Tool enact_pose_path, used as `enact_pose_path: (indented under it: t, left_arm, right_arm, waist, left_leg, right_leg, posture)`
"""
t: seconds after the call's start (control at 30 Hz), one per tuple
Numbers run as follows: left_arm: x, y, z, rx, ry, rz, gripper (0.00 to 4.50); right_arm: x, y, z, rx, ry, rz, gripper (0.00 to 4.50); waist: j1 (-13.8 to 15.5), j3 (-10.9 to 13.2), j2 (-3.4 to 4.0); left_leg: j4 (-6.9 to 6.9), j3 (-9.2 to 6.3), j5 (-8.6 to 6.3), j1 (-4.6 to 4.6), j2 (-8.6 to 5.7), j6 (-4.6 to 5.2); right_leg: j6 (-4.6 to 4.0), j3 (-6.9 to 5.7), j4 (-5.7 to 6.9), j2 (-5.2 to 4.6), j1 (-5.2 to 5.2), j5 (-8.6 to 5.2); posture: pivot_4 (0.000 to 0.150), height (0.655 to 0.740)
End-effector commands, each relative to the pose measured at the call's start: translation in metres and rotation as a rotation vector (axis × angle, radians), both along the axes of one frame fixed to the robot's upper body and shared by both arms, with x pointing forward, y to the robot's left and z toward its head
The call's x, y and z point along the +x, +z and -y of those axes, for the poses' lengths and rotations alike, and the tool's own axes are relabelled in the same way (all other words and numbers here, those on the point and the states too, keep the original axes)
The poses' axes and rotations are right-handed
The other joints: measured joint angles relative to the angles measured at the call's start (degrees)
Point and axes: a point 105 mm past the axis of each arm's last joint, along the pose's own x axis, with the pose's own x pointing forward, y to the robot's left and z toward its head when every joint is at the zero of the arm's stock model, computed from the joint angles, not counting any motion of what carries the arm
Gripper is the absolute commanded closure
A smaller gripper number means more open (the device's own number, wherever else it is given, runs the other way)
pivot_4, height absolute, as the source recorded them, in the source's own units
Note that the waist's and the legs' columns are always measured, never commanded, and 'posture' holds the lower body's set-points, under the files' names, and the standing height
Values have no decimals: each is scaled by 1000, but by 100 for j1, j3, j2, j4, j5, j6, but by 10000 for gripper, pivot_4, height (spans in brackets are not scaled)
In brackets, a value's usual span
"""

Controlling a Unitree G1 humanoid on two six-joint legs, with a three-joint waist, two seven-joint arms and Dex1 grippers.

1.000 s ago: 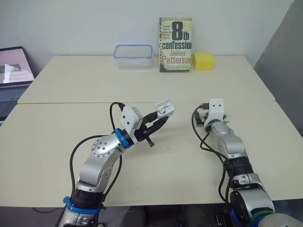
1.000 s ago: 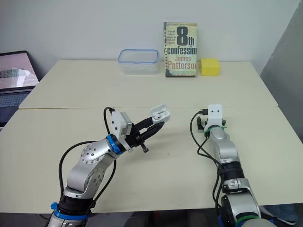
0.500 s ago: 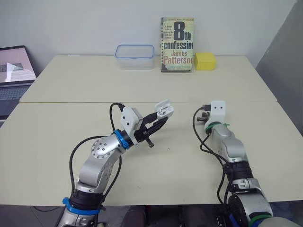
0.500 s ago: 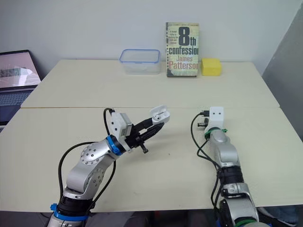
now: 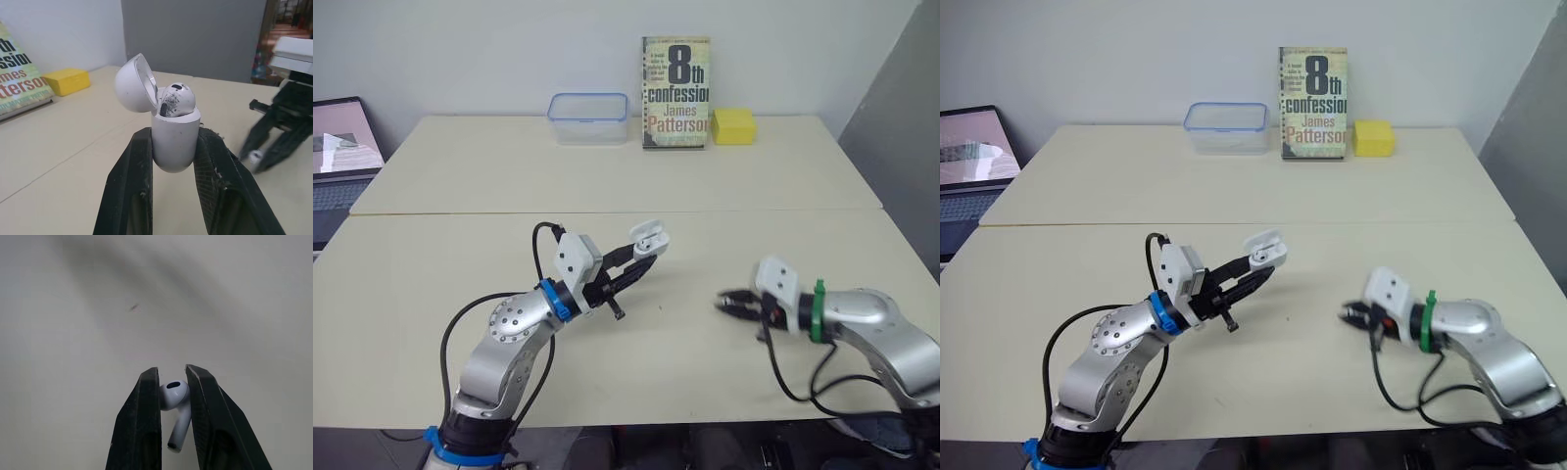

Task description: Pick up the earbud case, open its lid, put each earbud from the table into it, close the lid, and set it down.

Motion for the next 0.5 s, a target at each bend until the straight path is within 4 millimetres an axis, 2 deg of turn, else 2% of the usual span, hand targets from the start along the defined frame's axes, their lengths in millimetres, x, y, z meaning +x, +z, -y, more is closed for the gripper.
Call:
enact_pose_path:
  t: [0.03, 0.23, 0.37, 0.5]
  left_arm:
    - [-12, 12, 4, -9, -44, 48, 37032]
    - [-15, 12, 3, 1, -44, 36, 37032]
    - [-18, 12, 1, 9, -44, 30, 37032]
    - [-19, 12, -1, 16, -41, 24, 37032]
  right_arm:
    - [-12, 0, 16, -125, 169, 5, 40841]
    - [-15, -14, 56, -337, 291, -63, 40841]
    - [-25, -23, 80, -455, 350, -136, 40841]
    - [-26, -26, 87, -488, 371, -149, 40841]
  waist:
    - [-1, 2, -3]
    - [3, 3, -5]
    - [8, 3, -5]
    - [17, 3, -6]
  left_leg:
    - [0, 2, 0, 4, 1, 0]
    - [-1, 1, 0, 22, 3, 0]
    - [-1, -1, 0, 21, 6, -1]
    - [1, -2, 1, 25, 10, -2]
  right_leg:
    - [0, 0, -1, 0, 4, 0]
    - [1, -1, -7, 0, 25, -1]
    - [1, -1, -7, -2, 25, -1]
    - [1, -1, -7, -5, 32, -1]
  posture:
    - [1500, 7400]
    - [1500, 7400]
    - [1500, 7400]
    - [1500, 7400]
